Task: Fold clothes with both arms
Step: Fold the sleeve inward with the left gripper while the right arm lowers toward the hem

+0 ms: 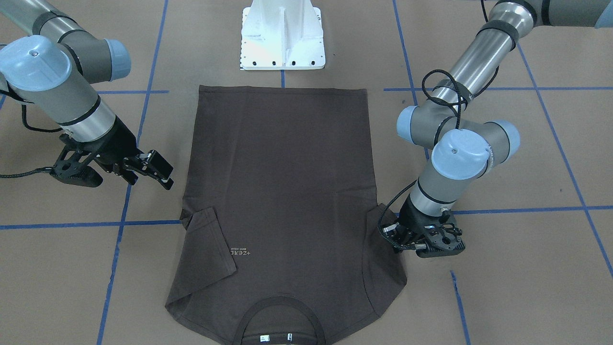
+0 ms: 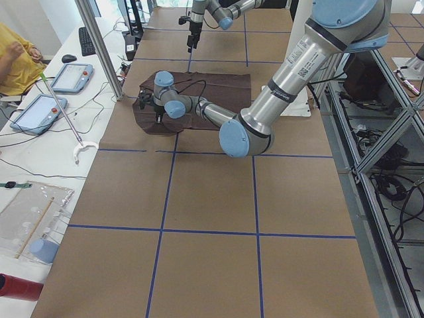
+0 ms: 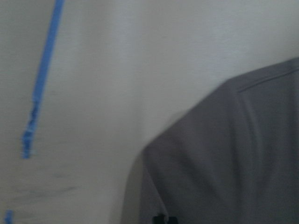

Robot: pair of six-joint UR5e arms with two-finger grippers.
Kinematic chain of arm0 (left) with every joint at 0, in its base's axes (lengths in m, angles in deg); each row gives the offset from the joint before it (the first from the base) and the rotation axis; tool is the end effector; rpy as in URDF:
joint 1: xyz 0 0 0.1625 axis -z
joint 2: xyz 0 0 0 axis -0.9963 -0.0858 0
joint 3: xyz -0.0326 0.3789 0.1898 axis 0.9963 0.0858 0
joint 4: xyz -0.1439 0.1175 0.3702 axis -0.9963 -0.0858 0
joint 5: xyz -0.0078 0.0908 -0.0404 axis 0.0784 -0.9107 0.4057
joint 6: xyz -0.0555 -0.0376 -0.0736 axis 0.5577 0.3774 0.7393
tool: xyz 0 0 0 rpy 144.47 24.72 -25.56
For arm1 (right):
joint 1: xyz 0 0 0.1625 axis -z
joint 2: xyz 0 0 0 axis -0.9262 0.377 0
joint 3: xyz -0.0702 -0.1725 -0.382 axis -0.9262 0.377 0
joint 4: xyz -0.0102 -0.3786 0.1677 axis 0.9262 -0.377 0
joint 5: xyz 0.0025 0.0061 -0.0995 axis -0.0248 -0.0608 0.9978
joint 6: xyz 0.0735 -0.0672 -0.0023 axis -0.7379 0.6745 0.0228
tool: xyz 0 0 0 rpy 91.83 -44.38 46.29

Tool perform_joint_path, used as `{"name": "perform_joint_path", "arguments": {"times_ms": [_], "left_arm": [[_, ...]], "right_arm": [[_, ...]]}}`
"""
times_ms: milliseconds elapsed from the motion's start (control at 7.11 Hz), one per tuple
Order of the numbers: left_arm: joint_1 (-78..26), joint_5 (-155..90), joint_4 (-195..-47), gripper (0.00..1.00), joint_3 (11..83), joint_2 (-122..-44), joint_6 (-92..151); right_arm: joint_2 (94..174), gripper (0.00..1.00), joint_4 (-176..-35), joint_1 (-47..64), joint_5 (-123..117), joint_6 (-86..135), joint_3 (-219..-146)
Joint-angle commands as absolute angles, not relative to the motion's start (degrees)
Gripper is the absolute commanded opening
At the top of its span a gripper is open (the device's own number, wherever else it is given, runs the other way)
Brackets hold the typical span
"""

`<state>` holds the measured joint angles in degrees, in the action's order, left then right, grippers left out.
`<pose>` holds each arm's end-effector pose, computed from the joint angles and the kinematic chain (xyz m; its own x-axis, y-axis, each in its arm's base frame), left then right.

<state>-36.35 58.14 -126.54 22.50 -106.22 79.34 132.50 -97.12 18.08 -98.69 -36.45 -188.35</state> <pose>0.4508 -0.6588 0.3238 0.5870 -0.0703 -0.8065 0.2786 0.9529 0.1198 -0.3377 -0.5309 0.3325 0.4756 0.2649 0.8388 -0.3226 0.9396 -0.1138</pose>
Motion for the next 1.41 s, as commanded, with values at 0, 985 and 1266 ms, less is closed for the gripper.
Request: {"name": "perform_joint_path", "arguments": {"times_ms": [0, 985, 1266], "left_arm": [[-38.4, 57.82, -126.22, 0.0, 20.49, -110.13, 82.51], [-38.41, 55.18, -130.09, 0.7, 18.66, -109.39, 83.04], [-40.68, 55.61, -129.57, 0.75, 31.77, -102.17, 86.79]], "right_arm": [[132.48, 1.0, -97.11, 18.54, -98.6, -36.48, -188.13], [131.34, 1.0, -97.03, 20.21, -96.68, -37.71, -189.09], [131.51, 1.0, -97.55, 27.19, -89.7, -46.18, -193.63]]}}
